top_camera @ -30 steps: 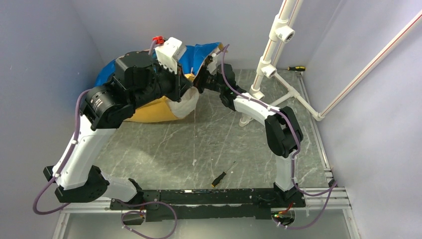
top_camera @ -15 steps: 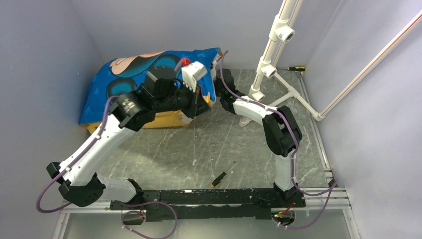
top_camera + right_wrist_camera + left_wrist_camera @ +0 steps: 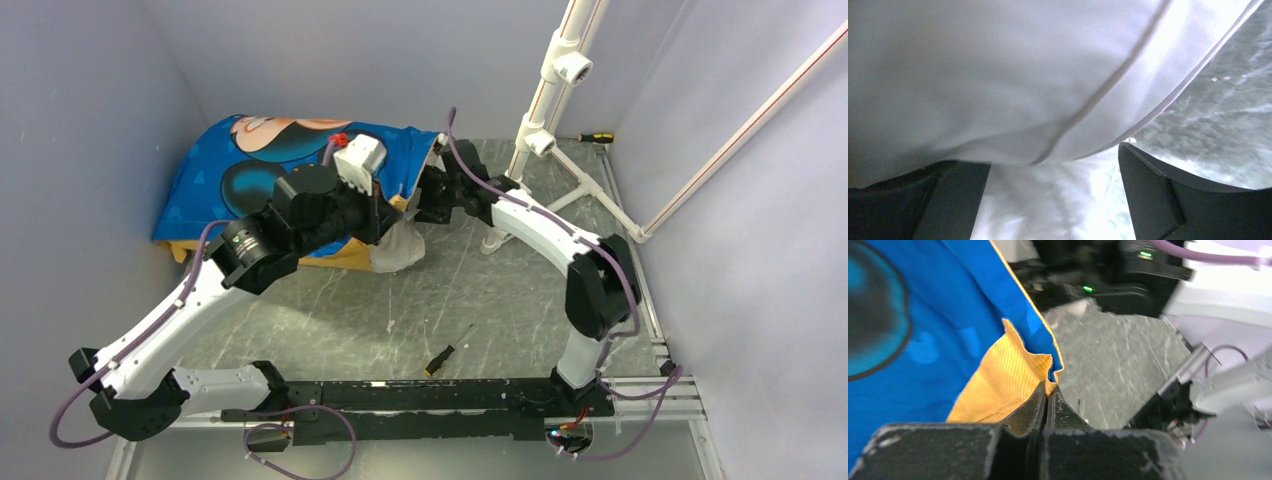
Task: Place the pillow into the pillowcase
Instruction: Stuff the pillow into the pillowcase.
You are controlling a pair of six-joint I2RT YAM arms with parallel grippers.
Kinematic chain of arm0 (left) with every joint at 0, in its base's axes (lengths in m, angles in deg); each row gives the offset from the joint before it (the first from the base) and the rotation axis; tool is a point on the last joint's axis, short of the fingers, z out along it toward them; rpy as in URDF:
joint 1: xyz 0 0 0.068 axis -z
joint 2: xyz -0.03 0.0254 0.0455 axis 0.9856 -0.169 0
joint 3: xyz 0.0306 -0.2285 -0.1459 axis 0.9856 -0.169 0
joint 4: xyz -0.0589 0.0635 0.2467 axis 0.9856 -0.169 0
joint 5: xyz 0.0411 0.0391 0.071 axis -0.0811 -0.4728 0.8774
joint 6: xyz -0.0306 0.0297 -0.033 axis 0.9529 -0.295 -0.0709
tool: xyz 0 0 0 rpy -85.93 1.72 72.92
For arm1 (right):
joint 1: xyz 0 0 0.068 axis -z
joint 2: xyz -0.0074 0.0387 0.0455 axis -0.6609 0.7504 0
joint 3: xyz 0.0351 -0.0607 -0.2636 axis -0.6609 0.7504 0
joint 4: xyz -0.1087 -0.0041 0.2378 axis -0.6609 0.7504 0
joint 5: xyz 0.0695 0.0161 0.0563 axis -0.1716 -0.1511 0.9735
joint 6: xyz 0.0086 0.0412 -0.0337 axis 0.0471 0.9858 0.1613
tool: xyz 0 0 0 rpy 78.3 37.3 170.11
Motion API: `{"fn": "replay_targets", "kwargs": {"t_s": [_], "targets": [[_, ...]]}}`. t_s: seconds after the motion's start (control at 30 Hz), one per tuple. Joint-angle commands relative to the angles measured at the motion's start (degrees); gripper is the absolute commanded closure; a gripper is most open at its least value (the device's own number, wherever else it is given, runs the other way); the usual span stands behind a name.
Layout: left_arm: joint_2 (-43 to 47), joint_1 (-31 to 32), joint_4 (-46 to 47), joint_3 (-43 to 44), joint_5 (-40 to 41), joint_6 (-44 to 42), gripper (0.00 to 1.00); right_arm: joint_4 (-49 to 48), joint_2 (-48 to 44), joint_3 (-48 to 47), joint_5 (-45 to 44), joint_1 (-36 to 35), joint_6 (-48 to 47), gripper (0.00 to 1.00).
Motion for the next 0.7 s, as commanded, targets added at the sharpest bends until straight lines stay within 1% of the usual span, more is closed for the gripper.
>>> {"fn": "replay_targets", "kwargs": {"t_s": [0.0,0.13,0.27,0.37,0.53,0.67], "targets": [[3.4,0.0,6.7,0.7,11.0,2.2,1.00,9.6,-8.5,-2.1,-6.3,-0.8,-9.4,0.00],[5.7,-0.2,8.2,-1.4,13.5,2.6,1.00,15.8,-10.4,-4.2,-3.8,-1.3,-11.4,0.00],[5.3,-0.2,6.1,-2.7,10.0,1.6,1.00,19.5,-15.3,-4.6,-3.5,-1.8,-11.3,0.00],[5.4,-0.2,5.8,-5.2,5.0,0.9,1.00,19.1,-20.7,-4.0,-4.1,-1.9,-10.5,0.00],[6.4,-0.2,10.0,-13.3,-5.6,-1.6,1.00,16.0,-29.1,-2.4,-8.0,-2.2,-9.5,0.00],[4.3,0.1,11.4,-18.2,-18.6,-5.9,1.00,11.3,-32.6,-0.2,-10.0,-2.1,-9.2,0.00]]}}
